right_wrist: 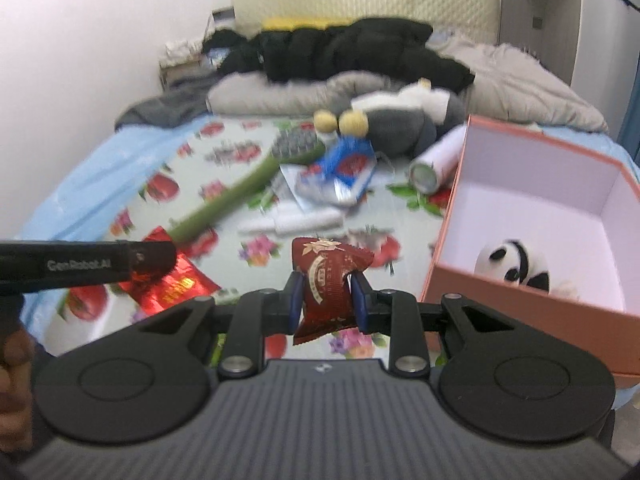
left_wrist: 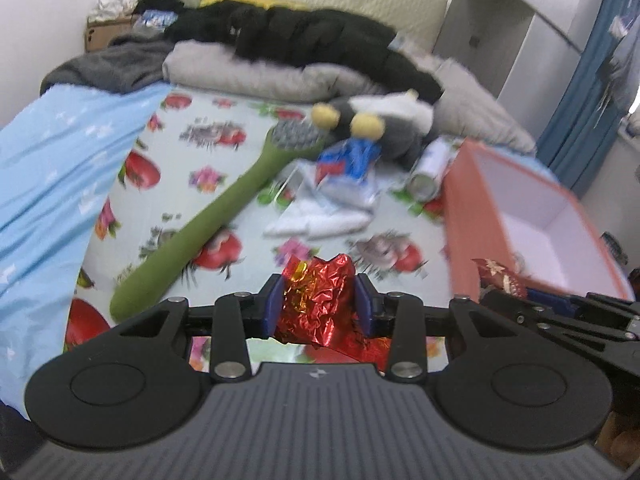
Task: Organize soft objects
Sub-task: 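Carry the red foil wrapper with the left tool while the right tool carries the candy packet over the box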
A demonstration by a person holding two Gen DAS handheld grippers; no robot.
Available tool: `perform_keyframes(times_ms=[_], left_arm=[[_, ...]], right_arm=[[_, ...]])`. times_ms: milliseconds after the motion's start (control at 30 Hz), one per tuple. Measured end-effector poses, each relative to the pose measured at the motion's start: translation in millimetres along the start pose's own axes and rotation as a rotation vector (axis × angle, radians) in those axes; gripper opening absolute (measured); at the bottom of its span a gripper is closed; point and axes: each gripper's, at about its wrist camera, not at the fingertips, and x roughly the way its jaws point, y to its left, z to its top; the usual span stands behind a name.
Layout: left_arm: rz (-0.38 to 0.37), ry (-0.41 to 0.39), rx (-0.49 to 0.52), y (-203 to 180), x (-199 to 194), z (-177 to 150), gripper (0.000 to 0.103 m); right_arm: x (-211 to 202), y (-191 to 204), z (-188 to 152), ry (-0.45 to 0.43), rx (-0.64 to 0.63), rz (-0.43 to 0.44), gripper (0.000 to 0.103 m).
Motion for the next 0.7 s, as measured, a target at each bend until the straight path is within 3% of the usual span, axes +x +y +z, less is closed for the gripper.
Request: perform_keyframes(times_ms=[367,700], left_arm=[[-0.089,-0.081,0.021,-38.2,-53.5,14.1,0.043],[-0.190,-0.083,0.053,-84.2,-55.1,26.7,0.044]], right_arm=[[-62.7,-9.7,22.3,-0.110,0.026,-0.015,0.029],[-90.0,-40.6,26.2,-0.145,0.080,-0.071,0.029]])
